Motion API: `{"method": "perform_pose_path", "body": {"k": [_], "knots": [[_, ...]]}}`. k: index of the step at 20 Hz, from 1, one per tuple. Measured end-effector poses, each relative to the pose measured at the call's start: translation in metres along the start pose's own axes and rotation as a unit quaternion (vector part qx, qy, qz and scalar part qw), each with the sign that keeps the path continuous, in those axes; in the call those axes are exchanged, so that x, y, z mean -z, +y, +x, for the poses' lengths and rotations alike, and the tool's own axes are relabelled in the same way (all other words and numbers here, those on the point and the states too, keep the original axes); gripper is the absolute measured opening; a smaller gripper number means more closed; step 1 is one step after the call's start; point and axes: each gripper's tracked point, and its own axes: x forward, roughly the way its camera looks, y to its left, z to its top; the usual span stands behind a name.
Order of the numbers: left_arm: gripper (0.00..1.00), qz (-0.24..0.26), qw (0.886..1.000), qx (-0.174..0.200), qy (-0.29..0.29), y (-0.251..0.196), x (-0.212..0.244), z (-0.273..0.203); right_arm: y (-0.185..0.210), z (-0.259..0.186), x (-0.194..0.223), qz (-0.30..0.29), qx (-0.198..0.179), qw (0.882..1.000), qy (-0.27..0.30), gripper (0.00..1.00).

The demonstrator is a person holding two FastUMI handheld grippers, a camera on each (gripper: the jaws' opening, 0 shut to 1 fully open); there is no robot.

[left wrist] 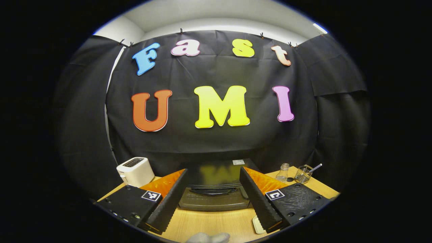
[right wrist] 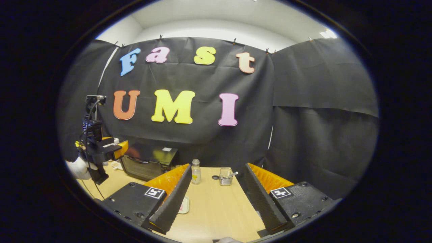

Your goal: Open the electric oven with the left hand, put the food in, and close the electric oven.

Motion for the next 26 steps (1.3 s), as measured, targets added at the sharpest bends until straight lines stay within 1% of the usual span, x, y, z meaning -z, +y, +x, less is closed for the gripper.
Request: {"method": "perform_pose_path", "body": {"k": [1,2,5,11,12,13,14,15,16,17,18,20,26], "knots": [[0.96,0.0,1.0,-0.002,0.006,-0.001,0.007,0.012,-0.003,0.0,0.0,0.002,0.005,1.0,0.003,0.99],[0.96,0.003,1.0,-0.001,0.013,-0.002,0.016,0.023,-0.006,-0.001,0.0,0.004,0.01,1.0,0.006,0.96],[0.96,0.004,0.999,-0.004,0.04,-0.002,0.044,0.053,-0.014,-0.002,0.003,0.003,0.023,1.0,0.014,0.96],[0.97,0.015,0.996,-0.001,0.088,0.002,0.097,0.089,-0.017,-0.002,0.012,0.002,0.034,0.999,0.03,0.96],[0.97,0.013,0.994,0.005,0.108,0.0,0.108,0.089,-0.017,-0.001,0.012,0.003,0.035,0.999,0.032,0.96],[0.96,0.008,0.997,0.01,0.079,-0.002,0.096,0.093,-0.016,0.0,0.013,0.004,0.037,0.999,0.033,0.96],[0.9,0.016,0.995,0.012,0.094,-0.004,0.099,0.096,-0.015,0.001,0.014,0.006,0.036,0.999,0.035,0.96],[0.84,0.014,0.996,0.012,0.086,0.001,0.101,0.09,-0.013,0.001,0.016,0.007,0.035,0.999,0.036,0.96],[0.95,0.007,0.996,0.011,0.093,0.0,0.104,0.091,-0.011,0.001,0.015,0.007,0.034,0.999,0.035,0.96],[0.94,0.001,0.995,0.011,0.095,-0.002,0.103,0.088,-0.01,0.002,0.016,0.007,0.033,0.999,0.036,0.96],[0.96,-0.001,0.995,0.011,0.099,-0.002,0.103,0.087,-0.007,0.003,0.015,0.008,0.03,0.999,0.036,0.96],[0.95,0.004,0.995,0.013,0.097,-0.001,0.106,0.079,-0.002,0.003,0.013,0.007,0.024,0.999,0.032,0.96],[0.95,0.002,0.994,0.022,0.107,-0.002,0.119,0.043,0.01,0.002,0.02,0.011,0.008,0.999,0.037,0.96]]}}
